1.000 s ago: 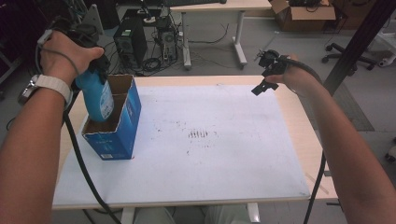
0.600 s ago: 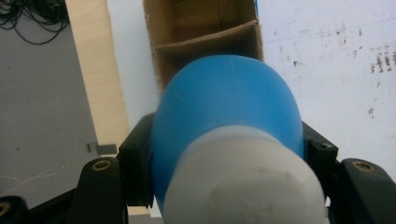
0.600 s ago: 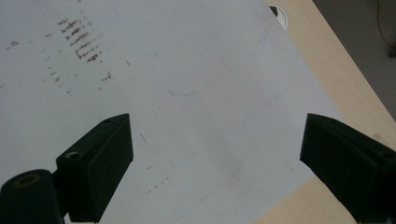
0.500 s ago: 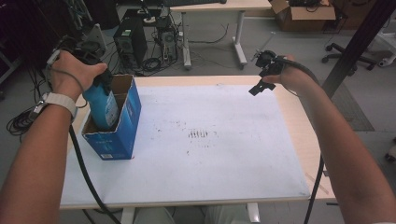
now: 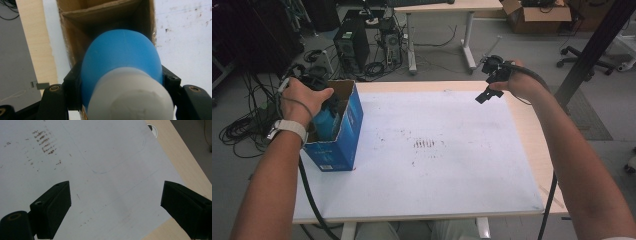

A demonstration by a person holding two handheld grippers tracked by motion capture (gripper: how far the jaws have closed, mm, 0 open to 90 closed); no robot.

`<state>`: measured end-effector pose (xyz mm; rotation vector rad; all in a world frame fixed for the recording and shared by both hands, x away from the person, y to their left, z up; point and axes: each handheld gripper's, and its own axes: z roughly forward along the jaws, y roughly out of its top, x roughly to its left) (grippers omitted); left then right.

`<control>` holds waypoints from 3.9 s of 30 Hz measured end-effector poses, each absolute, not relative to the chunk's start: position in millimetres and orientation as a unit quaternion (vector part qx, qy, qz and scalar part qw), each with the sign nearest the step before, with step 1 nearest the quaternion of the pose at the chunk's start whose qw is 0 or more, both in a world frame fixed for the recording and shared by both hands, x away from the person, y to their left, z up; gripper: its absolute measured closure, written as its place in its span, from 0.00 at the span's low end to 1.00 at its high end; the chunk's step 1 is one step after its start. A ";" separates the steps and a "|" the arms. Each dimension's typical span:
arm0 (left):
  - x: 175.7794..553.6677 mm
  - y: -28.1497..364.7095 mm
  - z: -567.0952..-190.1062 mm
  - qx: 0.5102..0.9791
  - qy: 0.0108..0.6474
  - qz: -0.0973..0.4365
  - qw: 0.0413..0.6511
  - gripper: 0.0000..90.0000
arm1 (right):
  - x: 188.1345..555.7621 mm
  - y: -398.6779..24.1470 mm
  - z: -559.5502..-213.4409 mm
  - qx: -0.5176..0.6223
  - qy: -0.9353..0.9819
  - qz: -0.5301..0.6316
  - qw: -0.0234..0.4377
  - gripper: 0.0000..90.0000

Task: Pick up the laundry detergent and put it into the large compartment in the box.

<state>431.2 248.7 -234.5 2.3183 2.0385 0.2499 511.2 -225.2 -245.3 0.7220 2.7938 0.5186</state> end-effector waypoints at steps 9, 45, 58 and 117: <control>428.8 249.5 -251.9 0.754 0.651 0.083 0.024 0.42 | 511.8 -227.2 -245.2 0.249 0.946 0.177 0.104 0.10; 435.5 258.4 -280.3 0.747 0.662 0.056 0.024 0.42 | 514.4 -232.1 -253.3 0.254 0.946 0.176 0.100 0.10; 437.0 263.2 -281.2 0.745 0.664 0.050 0.029 0.41 | 515.7 -228.9 -256.4 0.253 0.947 0.173 0.097 0.10; 384.1 215.8 -168.8 0.779 0.608 0.095 0.120 0.25 | 500.5 -227.8 -249.5 0.241 0.948 0.186 0.097 0.11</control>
